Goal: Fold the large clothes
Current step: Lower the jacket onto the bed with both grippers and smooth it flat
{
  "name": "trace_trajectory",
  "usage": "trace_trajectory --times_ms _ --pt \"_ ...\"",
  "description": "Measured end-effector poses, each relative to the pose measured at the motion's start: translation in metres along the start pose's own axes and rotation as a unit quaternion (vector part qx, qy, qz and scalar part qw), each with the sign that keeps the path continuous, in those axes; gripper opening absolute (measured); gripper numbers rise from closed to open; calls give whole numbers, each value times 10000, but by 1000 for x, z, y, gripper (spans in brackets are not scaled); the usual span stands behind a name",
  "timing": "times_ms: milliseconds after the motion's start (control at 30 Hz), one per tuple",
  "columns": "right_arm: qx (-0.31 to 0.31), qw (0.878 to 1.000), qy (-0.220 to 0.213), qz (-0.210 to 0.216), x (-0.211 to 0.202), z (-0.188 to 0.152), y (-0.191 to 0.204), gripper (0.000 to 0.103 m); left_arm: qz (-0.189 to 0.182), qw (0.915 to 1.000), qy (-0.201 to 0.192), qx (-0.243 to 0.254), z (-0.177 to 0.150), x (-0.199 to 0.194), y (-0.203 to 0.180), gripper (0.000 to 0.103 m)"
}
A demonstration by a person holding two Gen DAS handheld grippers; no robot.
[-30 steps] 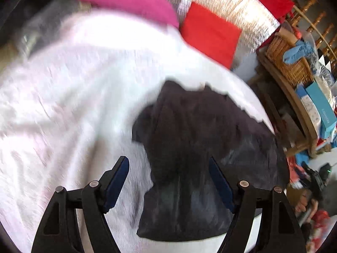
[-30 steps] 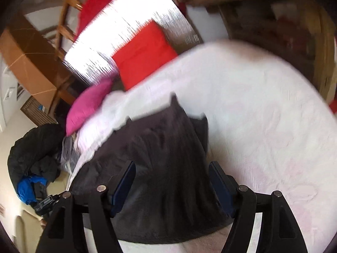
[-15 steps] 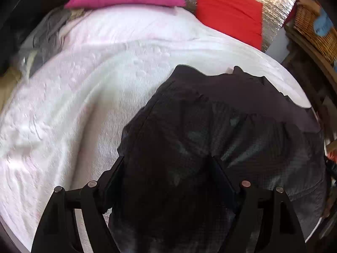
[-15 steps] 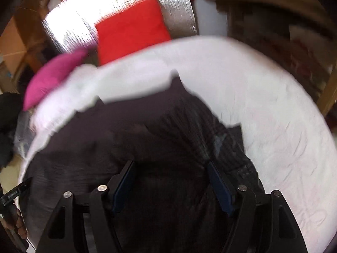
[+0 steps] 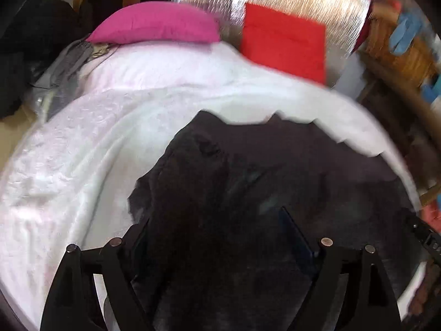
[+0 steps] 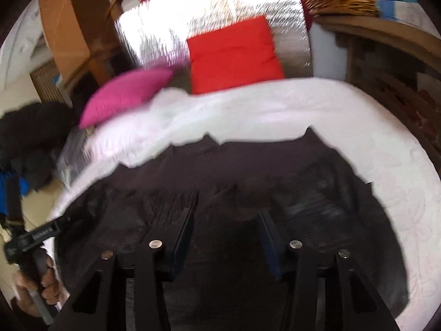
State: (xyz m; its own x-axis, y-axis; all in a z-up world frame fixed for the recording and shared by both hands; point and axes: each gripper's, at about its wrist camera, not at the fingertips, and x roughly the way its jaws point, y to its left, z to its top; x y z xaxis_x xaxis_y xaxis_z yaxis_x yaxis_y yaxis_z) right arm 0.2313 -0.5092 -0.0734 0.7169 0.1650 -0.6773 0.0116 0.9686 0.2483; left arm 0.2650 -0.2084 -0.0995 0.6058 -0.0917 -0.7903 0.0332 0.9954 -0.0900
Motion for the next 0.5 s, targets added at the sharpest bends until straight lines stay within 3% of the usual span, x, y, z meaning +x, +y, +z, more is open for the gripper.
trace_trajectory --times_ms 100,200,267,367,433,500 --pt "27 9977 653 -194 36 -9 1 50 387 9988 295 19 -2 15 6 86" --pt "-63 9977 642 -214 34 -12 -1 49 109 9993 277 -238 0 3 23 86" --pt "-49 9990 448 -60 16 -12 -4 50 32 9994 5 -342 1 -15 34 86" --pt "63 9999 17 -110 -31 -17 -15 50 301 9978 -512 -294 -5 -49 48 86" --pt "135 9990 -328 -254 -61 -22 -23 56 490 9947 -883 -203 -16 -78 51 86" --pt "143 9968 -650 -445 -90 -26 -25 71 636 9915 -1118 -195 -26 -97 49 86"
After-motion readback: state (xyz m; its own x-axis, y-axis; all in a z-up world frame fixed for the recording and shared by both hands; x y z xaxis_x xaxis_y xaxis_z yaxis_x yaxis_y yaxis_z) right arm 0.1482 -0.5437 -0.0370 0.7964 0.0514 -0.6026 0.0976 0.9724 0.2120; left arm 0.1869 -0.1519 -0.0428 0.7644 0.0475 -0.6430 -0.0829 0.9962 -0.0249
